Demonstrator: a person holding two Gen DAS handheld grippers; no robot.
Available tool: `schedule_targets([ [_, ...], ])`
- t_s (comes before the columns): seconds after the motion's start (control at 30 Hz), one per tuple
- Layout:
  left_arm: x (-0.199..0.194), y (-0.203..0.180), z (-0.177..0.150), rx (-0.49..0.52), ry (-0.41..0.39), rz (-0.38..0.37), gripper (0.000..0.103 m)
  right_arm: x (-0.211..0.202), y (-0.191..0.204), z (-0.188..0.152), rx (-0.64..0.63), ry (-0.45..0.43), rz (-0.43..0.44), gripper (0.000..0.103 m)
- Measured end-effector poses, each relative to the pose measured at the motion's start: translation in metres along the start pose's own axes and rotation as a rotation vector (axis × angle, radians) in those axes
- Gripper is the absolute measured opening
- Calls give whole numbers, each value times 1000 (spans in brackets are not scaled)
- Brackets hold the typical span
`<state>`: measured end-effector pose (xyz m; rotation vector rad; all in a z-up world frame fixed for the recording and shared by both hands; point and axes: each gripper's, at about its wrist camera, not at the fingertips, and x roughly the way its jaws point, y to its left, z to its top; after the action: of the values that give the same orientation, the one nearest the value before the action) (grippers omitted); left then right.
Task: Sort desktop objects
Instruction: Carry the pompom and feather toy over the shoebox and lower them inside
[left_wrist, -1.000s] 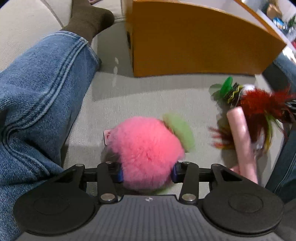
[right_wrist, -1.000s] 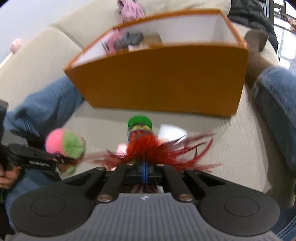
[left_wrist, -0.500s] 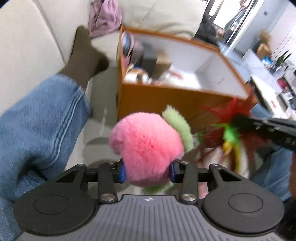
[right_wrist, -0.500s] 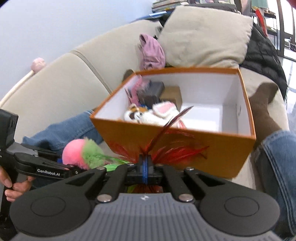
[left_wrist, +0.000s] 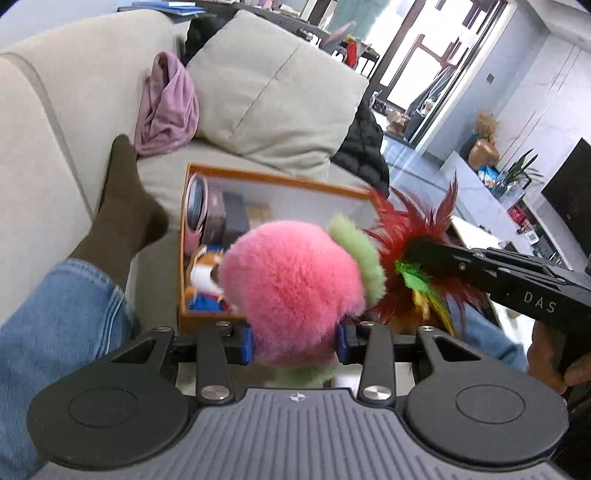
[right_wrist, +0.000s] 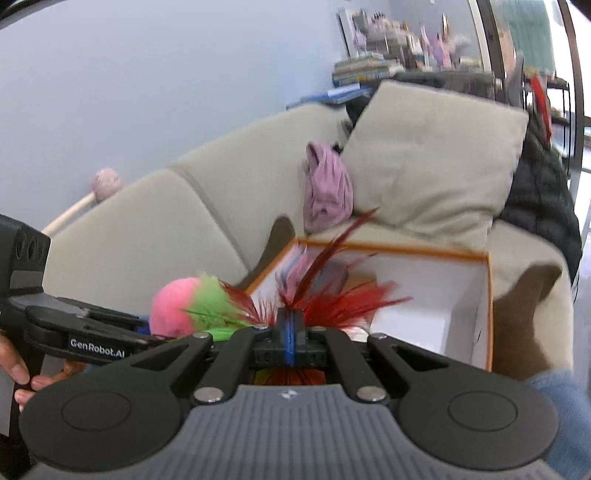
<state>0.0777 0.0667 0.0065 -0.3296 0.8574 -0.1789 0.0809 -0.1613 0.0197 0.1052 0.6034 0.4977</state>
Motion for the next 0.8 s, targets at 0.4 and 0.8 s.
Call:
schedule_targets([
  [0.4, 22, 14, 36, -24, -5, -2, 25, 23, -18, 44, 9, -59, -34, 0],
  [0.8, 56, 31, 49, -14, 43, 10, 19, 86, -53, 44, 65, 42, -94, 0],
])
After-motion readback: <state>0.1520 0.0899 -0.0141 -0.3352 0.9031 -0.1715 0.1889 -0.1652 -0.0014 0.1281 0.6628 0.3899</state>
